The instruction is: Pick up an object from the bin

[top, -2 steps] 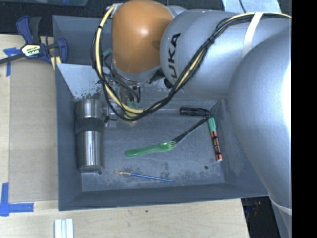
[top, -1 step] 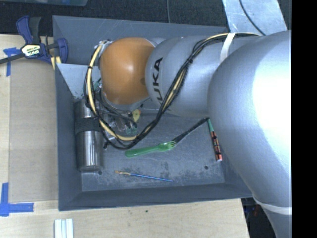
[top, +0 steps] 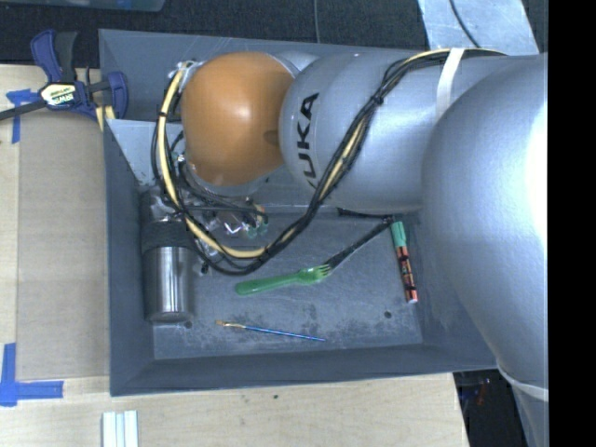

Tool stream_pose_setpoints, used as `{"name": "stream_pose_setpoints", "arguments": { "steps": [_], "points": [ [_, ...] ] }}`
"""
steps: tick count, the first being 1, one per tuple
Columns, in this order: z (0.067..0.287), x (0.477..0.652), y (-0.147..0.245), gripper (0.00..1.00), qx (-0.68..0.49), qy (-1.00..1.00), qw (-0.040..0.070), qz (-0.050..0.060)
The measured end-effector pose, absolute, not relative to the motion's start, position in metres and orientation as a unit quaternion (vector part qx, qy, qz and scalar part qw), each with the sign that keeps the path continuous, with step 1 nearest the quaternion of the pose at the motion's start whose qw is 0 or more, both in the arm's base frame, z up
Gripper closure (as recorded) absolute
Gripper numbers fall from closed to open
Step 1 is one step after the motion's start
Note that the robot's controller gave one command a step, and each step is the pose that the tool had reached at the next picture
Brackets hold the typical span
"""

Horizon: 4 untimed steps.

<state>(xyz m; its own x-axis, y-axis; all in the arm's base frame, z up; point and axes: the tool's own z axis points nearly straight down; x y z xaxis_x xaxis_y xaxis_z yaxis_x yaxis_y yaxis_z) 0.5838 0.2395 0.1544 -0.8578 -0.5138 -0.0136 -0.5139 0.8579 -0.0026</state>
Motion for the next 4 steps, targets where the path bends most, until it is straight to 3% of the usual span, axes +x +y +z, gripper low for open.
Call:
{"name": "stream_pose_setpoints", "arguments": {
  "steps": [1,2,3,4],
  "points": [
    [0.117,0.591,0.244,0.00,-0.372,0.928,0.024,-0.006],
    [0.118,0.589,0.239,0.00,-0.428,0.903,0.022,-0.002],
    [0.091,0.593,0.248,1.00,-0.540,0.840,0.046,-0.012],
    [0.091,0.593,0.248,1.00,-0.539,0.841,0.046,-0.011]
  ]
}}
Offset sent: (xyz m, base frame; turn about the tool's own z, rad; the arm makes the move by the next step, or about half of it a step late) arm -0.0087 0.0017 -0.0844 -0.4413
